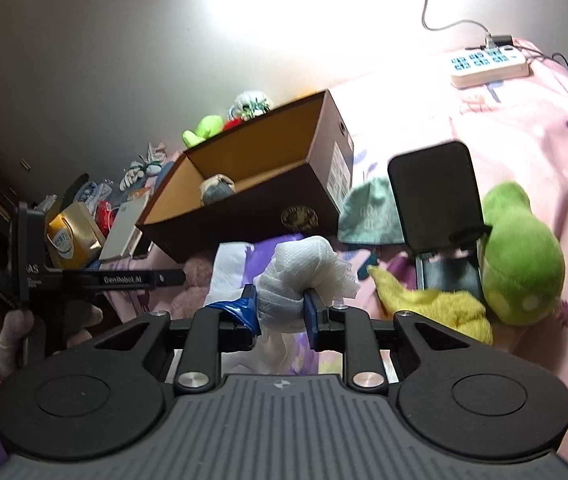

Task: Organize soft objects
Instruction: 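Lift the white cloth bundle with the right gripper over the box, then lower the white bundle into the box and open the right gripper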

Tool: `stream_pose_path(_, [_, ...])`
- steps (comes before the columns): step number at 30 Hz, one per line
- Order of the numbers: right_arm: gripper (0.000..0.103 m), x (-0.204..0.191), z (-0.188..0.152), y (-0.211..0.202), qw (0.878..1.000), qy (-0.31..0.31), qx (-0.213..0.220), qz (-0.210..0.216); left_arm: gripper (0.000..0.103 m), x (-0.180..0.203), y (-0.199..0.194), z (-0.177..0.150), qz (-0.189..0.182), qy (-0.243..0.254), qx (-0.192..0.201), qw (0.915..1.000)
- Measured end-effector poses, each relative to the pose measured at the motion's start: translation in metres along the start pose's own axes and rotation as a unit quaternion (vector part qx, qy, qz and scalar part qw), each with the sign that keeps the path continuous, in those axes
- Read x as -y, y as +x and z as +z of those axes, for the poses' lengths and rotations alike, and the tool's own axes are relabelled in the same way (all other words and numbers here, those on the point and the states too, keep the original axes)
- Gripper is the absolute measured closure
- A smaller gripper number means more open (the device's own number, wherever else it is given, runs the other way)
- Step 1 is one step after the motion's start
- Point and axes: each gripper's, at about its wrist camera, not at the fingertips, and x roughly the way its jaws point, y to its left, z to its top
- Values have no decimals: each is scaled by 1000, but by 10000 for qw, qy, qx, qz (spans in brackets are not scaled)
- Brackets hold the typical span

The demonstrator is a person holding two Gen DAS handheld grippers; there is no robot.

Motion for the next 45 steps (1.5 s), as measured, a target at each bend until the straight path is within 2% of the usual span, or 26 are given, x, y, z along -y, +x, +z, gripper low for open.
stream_pose_path(5, [98,-15,45,5,9987,-290,361,222,29,-3,-3,-1,13,-16,29,10000])
stream_pose_path(12, [98,-33,100,37,9969,-544,518,252,29,-12,-7,-12,33,-146,-13,9999])
stream_pose_path(21, [97,-48,157,116,9981,-571,186,113,28,-25,-14,-27,65,-274,-43,9996])
stream_pose_path(25, [97,-50,174,162,9978,-601,-145,-232,28,-31,-17,-35,61,-320,-56,9995])
stream_pose_path(30, [97,-49,178,214,9952,-502,-595,-598,28,-37,-21,-44,39,-427,-80,9990])
stream_pose_path(38, [96,-57,167,283,9836,-892,-901,-1282,27,-46,-33,-58,60,-490,29,9988])
stream_pose_path(42, [90,-51,166,306,9828,-709,-1190,-1224,27,-50,-41,-64,93,-471,130,9988])
stream_pose_path(45, [89,-51,163,312,9783,-832,-1266,-1410,24,-52,-45,-68,104,-448,182,9988])
